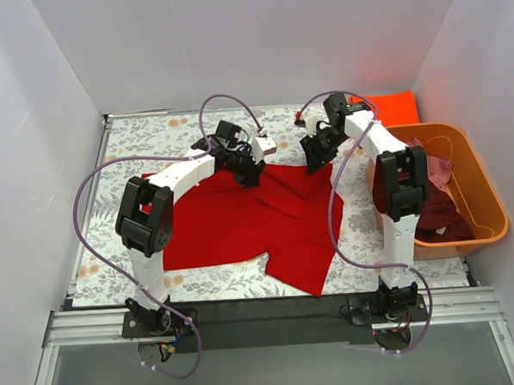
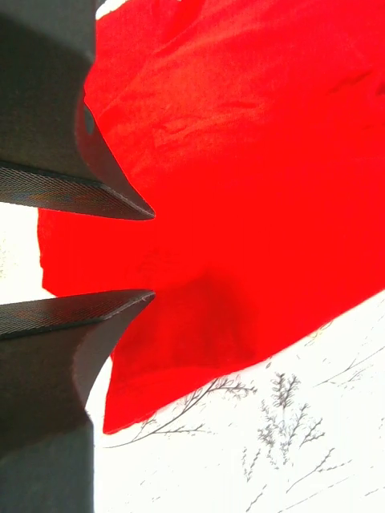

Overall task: Fold and stack the t-shirts
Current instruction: Fold the tshirt

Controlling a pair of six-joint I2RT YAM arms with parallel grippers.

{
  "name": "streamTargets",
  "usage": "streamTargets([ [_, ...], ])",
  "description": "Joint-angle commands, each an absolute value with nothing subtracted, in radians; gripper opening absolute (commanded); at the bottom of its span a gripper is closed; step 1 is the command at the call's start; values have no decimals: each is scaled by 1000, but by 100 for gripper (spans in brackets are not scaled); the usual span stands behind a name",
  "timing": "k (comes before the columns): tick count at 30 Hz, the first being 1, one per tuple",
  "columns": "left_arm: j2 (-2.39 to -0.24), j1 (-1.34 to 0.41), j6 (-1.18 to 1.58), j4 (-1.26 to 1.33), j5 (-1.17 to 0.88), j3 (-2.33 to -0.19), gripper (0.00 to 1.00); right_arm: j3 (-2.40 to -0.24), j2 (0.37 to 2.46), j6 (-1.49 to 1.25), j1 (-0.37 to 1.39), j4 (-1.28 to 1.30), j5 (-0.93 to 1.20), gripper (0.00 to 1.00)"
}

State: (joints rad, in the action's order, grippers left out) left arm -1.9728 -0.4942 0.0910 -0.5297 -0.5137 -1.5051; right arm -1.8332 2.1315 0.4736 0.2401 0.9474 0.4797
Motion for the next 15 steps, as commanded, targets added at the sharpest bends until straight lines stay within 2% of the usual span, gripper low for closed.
streamTargets([
  [1, -1936, -459, 132, -502, -549, -1529, 32, -1827, 2106, 454, 245, 945, 416, 47],
  [7, -1939, -396, 209, -526, -545, -1578, 32, -1816, 2094, 333, 206, 947, 380, 46],
  [15, -1891, -284, 334, -488, -482, -1516, 33, -1579, 2011, 147, 187, 773, 505, 49],
])
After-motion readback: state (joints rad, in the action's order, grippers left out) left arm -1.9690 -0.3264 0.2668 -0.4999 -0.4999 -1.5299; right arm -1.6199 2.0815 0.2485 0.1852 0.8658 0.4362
